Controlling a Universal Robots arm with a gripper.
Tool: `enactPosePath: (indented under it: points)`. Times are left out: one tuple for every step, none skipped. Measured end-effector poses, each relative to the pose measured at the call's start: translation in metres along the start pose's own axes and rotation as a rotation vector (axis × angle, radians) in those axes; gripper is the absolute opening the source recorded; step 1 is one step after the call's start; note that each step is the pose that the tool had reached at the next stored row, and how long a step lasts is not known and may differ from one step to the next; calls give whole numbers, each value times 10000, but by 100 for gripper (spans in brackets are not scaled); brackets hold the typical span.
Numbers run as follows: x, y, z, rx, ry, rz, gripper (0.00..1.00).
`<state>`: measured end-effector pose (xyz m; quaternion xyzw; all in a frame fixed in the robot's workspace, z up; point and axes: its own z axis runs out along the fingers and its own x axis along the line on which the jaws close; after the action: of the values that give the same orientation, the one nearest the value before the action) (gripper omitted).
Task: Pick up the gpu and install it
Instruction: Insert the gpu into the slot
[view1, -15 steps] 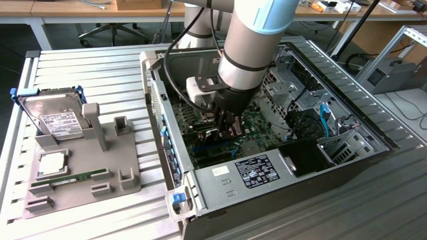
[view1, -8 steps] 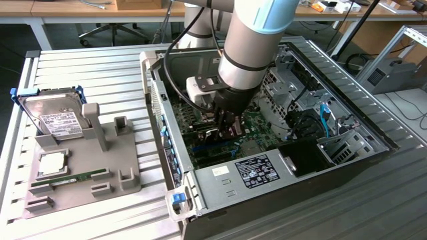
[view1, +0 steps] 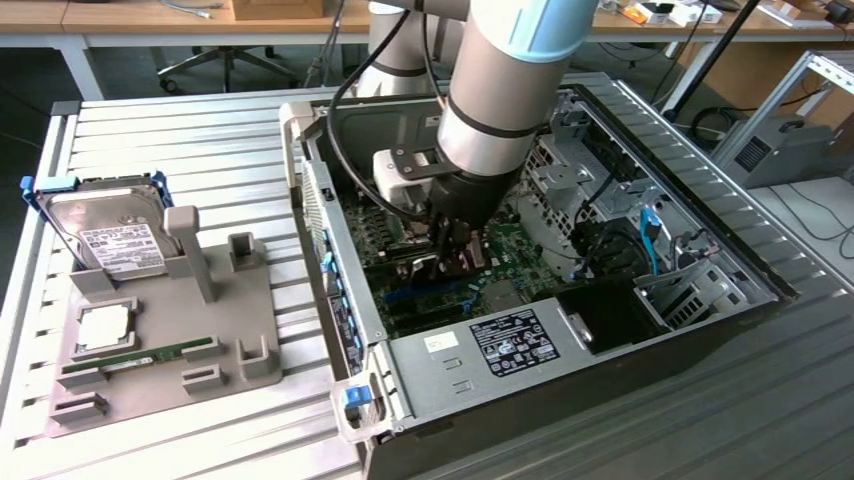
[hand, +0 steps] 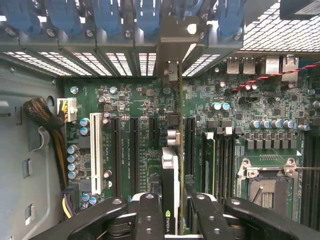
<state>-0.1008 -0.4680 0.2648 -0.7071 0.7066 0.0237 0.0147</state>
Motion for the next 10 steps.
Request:
enactPosePath:
  points:
    - [0, -5, -3, 1, 21, 14, 27]
    - [0, -9, -4, 1, 43, 29, 27]
    - [0, -13, -7, 2, 63, 46, 27]
    - [0, -16, -9, 3, 83, 61, 27]
    - [0, -18, -11, 4, 101, 74, 27]
    - [0, -19, -14, 4, 119, 88, 27]
    - [0, -19, -16, 5, 129, 99, 27]
    - [0, -20, -18, 6, 140, 121, 27]
    - [0, -20, -19, 7, 151, 146, 27]
    - [-1, -20, -21, 9, 165, 184, 27]
